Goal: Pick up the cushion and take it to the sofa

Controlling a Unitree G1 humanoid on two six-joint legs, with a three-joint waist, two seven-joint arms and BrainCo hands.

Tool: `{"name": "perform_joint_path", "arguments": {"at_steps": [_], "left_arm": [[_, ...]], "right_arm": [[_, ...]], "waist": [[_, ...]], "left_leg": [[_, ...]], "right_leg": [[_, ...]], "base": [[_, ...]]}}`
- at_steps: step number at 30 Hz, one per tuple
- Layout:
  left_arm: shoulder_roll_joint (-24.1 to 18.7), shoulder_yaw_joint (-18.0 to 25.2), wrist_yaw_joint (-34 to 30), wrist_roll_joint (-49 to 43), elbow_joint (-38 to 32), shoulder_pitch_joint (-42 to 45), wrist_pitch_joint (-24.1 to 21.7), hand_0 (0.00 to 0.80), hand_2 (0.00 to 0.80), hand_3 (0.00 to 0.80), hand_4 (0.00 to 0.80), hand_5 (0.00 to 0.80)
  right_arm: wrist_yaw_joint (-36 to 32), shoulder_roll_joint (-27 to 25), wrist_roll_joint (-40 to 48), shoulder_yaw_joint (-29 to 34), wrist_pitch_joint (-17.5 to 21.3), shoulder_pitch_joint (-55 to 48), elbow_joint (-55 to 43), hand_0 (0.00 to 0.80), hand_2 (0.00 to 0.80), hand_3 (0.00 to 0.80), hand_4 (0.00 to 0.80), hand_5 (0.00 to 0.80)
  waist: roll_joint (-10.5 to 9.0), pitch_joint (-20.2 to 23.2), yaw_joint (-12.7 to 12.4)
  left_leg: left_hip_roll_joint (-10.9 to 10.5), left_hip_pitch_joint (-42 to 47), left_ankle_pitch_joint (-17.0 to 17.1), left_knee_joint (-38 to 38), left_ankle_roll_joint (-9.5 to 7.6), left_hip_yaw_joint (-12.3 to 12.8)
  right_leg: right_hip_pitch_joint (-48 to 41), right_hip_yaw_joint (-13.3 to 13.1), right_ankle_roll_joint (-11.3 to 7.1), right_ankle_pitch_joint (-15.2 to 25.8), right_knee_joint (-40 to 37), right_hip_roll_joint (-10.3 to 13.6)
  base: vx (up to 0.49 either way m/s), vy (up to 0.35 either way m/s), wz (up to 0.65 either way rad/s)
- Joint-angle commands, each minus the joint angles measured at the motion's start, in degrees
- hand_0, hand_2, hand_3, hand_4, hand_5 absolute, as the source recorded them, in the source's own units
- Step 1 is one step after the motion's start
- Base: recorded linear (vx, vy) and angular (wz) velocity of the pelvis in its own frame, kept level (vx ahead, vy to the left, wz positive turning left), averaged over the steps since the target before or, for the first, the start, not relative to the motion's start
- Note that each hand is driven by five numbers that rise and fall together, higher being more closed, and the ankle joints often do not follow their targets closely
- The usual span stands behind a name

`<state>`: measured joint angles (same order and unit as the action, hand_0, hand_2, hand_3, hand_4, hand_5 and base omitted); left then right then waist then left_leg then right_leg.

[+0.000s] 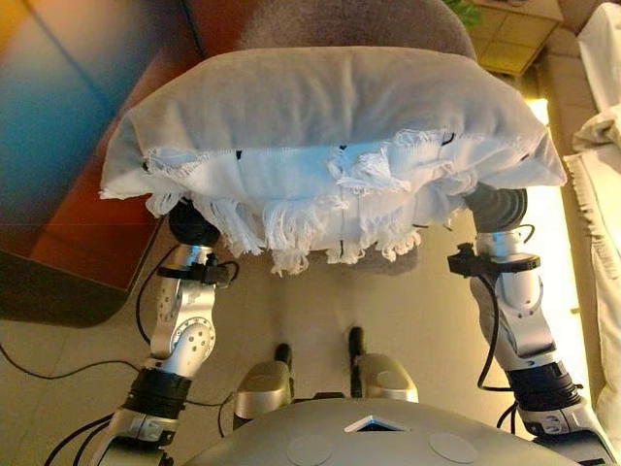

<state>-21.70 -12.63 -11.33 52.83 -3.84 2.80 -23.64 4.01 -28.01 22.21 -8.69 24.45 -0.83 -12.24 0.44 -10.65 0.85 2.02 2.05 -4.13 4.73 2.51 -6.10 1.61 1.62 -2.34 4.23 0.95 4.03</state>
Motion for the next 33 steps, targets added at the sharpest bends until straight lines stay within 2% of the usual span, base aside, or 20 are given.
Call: {"name": "perform_joint_path", "arguments": {"at_steps": [1, 3, 5, 7, 9, 10, 11, 12, 14, 15, 16, 17, 19, 20, 22, 24, 27, 29, 32, 33], "left_arm": [[-1.46, -1.58, -6.13, -1.81, -8.84, -5.08, -2.26, 0.8, 0.8, 0.8, 0.8, 0.8], [-2.16, -0.65, -7.38, -0.25, -8.71, -4.91, -1.93, 0.8, 0.8, 0.8, 0.8, 0.8], [-1.71, -1.09, -6.63, -0.75, -8.58, -5.0, -2.47, 0.8, 0.8, 0.8, 0.8, 0.8], [-1.37, -1.12, -5.32, -0.44, -8.99, -3.32, -2.83, 0.8, 0.8, 0.8, 0.8, 0.8], [-1.4, -0.55, -4.65, 0.17, -9.99, -1.4, -2.92, 0.8, 0.8, 0.8, 0.8, 0.8], [-1.29, -0.05, -4.37, 0.42, -10.64, -0.67, -2.86, 0.8, 0.8, 0.8, 0.8, 0.8], [-0.91, 0.21, -4.63, 0.31, -10.78, 0.1, -3.83, 0.8, 0.8, 0.8, 0.8, 0.8], [-0.49, 0.29, -4.89, -0.17, -10.79, 0.62, -4.59, 0.8, 0.8, 0.8, 0.8, 0.8], [0.28, -0.38, -5.75, -0.78, -10.24, 0.86, -4.92, 0.8, 0.8, 0.8, 0.8, 0.8], [0.84, -1.04, -5.36, -1.61, -9.79, 0.74, -4.33, 0.8, 0.8, 0.8, 0.8, 0.8], [0.88, -1.4, -4.89, -2.22, -9.8, 0.69, -4.18, 0.8, 0.8, 0.8, 0.8, 0.8], [0.74, -1.61, -4.49, -2.63, -9.96, 0.79, -4.14, 0.8, 0.8, 0.8, 0.8, 0.8], [0.31, -1.88, -4.02, -2.13, -10.17, 0.65, -3.78, 0.8, 0.8, 0.8, 0.8, 0.8], [0.43, -2.01, -3.53, -1.8, -10.41, 0.26, -2.86, 0.8, 0.8, 0.8, 0.8, 0.8], [1.07, -2.18, -3.07, -2.13, -10.4, 0.02, -1.86, 0.8, 0.8, 0.8, 0.8, 0.8], [1.86, -2.22, -3.45, -2.27, -9.83, 0.33, -1.85, 0.8, 0.8, 0.8, 0.8, 0.8], [2.5, -1.91, -4.42, -2.53, -9.0, 0.6, -1.7, 0.8, 0.8, 0.8, 0.8, 0.8], [2.47, -1.74, -3.79, -3.64, -8.62, 0.4, -1.4, 0.8, 0.8, 0.8, 0.8, 0.8], [1.78, -1.62, -2.31, -4.39, -7.5, -0.64, -0.16, 0.8, 0.8, 0.8, 0.8, 0.8], [1.53, -1.9, -1.71, -5.72, -6.29, -1.39, 0.16, 0.8, 0.8, 0.8, 0.8, 0.8]], "right_arm": [[-2.95, 1.0, -0.38, -2.37, 4.23, 4.5, -7.4, 0.8, 0.8, 0.8, 0.8, 0.8], [-3.63, 0.66, 0.61, -1.34, 4.56, 4.11, -7.14, 0.8, 0.8, 0.8, 0.8, 0.8], [-3.8, -0.01, 1.57, -1.45, 4.54, 4.32, -6.67, 0.8, 0.8, 0.8, 0.8, 0.8], [-5.22, -0.62, 3.11, -1.13, 2.38, 4.06, -7.01, 0.8, 0.8, 0.8, 0.8, 0.8], [-6.45, -1.45, 3.69, -0.98, 0.68, 3.24, -8.13, 0.8, 0.8, 0.8, 0.8, 0.8], [-7.24, -2.09, 4.21, -0.78, 0.22, 2.98, -8.62, 0.8, 0.8, 0.8, 0.8, 0.8], [-8.25, -2.9, 4.87, -0.84, 0.84, 2.36, -8.46, 0.8, 0.8, 0.8, 0.8, 0.8], [-9.1, -3.13, 5.19, -0.84, 1.43, 1.83, -7.98, 0.8, 0.8, 0.8, 0.8, 0.8], [-8.75, -2.71, 3.96, -1.13, 2.91, 1.04, -6.23, 0.8, 0.8, 0.8, 0.8, 0.8], [-7.49, -2.48, 3.5, -1.54, 3.38, 1.03, -5.16, 0.8, 0.8, 0.8, 0.8, 0.8], [-6.74, -2.14, 3.18, -2.23, 3.75, 1.07, -4.88, 0.8, 0.8, 0.8, 0.8, 0.8], [-6.52, -2.05, 2.89, -2.57, 3.8, 0.93, -5.03, 0.8, 0.8, 0.8, 0.8, 0.8], [-5.81, -2.0, 1.91, -2.77, 3.4, 0.14, -5.52, 0.8, 0.8, 0.8, 0.8, 0.8], [-5.16, -1.89, 1.47, -2.81, 2.73, -0.25, -5.71, 0.8, 0.8, 0.8, 0.8, 0.8], [-4.93, -1.56, 1.26, -2.73, 1.56, -0.8, -5.92, 0.8, 0.8, 0.8, 0.8, 0.8], [-5.23, -1.08, 0.85, -2.62, 0.57, -1.53, -6.4, 0.8, 0.8, 0.8, 0.8, 0.8], [-5.29, -0.92, 0.39, -2.37, 0.33, -2.22, -6.24, 0.8, 0.8, 0.8, 0.8, 0.8], [-4.89, -0.66, 0.34, -2.25, 0.27, -1.68, -5.49, 0.8, 0.8, 0.8, 0.8, 0.8], [-4.62, -0.29, 1.19, -1.53, -0.54, -1.47, -5.05, 0.8, 0.8, 0.8, 0.8, 0.8], [-3.9, 0.59, 0.98, -1.91, -1.01, -0.83, -4.38, 0.8, 0.8, 0.8, 0.8, 0.8]], "waist": [[-2.95, 1.45, 0.3], [-3.31, 1.46, 0.24], [-3.64, 2.32, 0.62], [-2.71, 4.41, 1.57], [-1.59, 6.18, 2.45], [-1.66, 6.77, 2.49], [-2.31, 7.01, 2.43], [-2.59, 7.07, 2.33], [-4.06, 6.34, 1.28], [-5.15, 5.48, 0.02], [-5.27, 4.48, -0.81], [-5.39, 3.89, -1.23], [-5.0, 2.96, -1.57], [-4.89, 2.5, -2.01], [-4.53, 2.27, -2.8], [-3.99, 2.32, -3.36], [-3.45, 3.0, -3.68], [-3.02, 3.82, -3.28], [-2.4, 4.88, -2.4], [-2.3, 5.45, -2.21]], "left_leg": [[-3.42, 3.83, -10.38, 6.63, -5.72, 1.59], [-2.94, 4.03, -11.95, 8.56, -5.71, 1.5], [-1.2, 5.44, -11.73, 10.07, -4.55, 2.04], [3.8, 9.92, -4.78, 10.25, -1.24, 2.91], [7.32, 11.06, 6.54, 13.55, 2.36, 2.64], [8.06, 10.0, 10.31, 17.52, 3.3, 2.54], [8.45, 7.43, 13.17, 25.89, 3.47, 3.89], [8.4, 4.87, 14.23, 30.34, 3.44, 4.11], [6.65, -3.43, 12.32, 38.5, 1.57, 4.16], [3.82, -8.3, 10.24, 38.2, -0.01, 4.11], [1.27, -10.14, 8.64, 32.59, -0.83, 5.06], [0.29, -11.32, 8.54, 28.51, -0.79, 6.46], [0.6, -11.72, 10.66, 18.69, 0.42, 9.11], [-0.6, -13.28, 11.48, 13.76, 0.74, 8.86], [-2.63, -13.93, 11.9, 5.77, 1.0, 5.94], [-3.05, -14.45, 13.68, 1.6, 1.62, 4.31], [-2.7, -13.85, 13.37, -0.68, 1.77, 3.56], [-2.51, -9.5, 9.17, -3.29, 0.72, 4.45], [-2.32, -5.97, 7.6, -4.68, -0.63, 5.61], [-2.78, -5.16, 6.56, -4.57, -1.77, 5.62]], "right_leg": [[10.4, -4.94, -6.27, 9.69, -5.95, 7.58], [9.02, -3.52, -6.51, 8.45, -5.95, 8.06], [7.08, -2.25, -6.44, 9.49, -5.95, 8.04], [5.61, -1.44, -5.46, 7.45, -3.59, 5.75], [4.69, -2.5, -2.86, 5.43, -2.47, 2.44], [3.86, -2.09, -1.72, 4.79, -2.56, 1.66], [2.74, -1.41, -0.12, 4.08, -2.58, 1.23], [2.02, -1.1, 0.83, 3.83, -2.58, 0.96], [0.0, 0.06, 2.01, 3.53, -2.75, 1.45], [-1.84, 0.61, 1.84, 3.34, -3.4, 2.06], [-3.8, 1.14, 1.23, 2.72, -4.29, 1.95], [-4.92, 1.14, 0.89, 2.18, -5.03, 1.74], [-6.67, 1.79, 0.47, 1.04, -5.81, 1.35], [-7.36, 1.74, 0.13, 0.56, -5.95, 1.33], [-8.56, 1.54, -0.42, -0.54, -5.93, 1.13], [-9.68, 0.94, -0.28, -1.71, -5.65, 0.45], [-10.79, 1.26, -0.16, -3.61, -4.91, 0.08], [-10.67, 2.26, -0.38, -4.67, -3.85, 0.32], [-10.5, 2.69, -0.74, -6.5, -0.64, 0.31], [-9.94, 2.78, -1.01, -7.24, 3.17, 0.29]], "base": [[0.408, -0.211, 0.14], [0.539, -0.314, 0.21], [0.627, -0.348, 0.26], [0.637, -0.286, 0.06], [0.521, -0.268, 0.0], [0.48, -0.352, 0.01], [0.439, -0.356, 0.0], [0.397, -0.357, 0.0], [0.309, -0.253, 0.18], [0.303, -0.144, 0.17], [0.344, -0.11, 0.02], [0.297, -0.025, 0.02], [0.263, 0.045, 0.06], [0.268, 0.114, 0.18], [0.322, 0.126, 0.22], [0.288, 0.101, 0.01], [0.299, 0.108, -0.12], [0.286, 0.147, -0.29], [0.272, 0.143, -0.32], [0.276, 0.119, -0.28]]}}
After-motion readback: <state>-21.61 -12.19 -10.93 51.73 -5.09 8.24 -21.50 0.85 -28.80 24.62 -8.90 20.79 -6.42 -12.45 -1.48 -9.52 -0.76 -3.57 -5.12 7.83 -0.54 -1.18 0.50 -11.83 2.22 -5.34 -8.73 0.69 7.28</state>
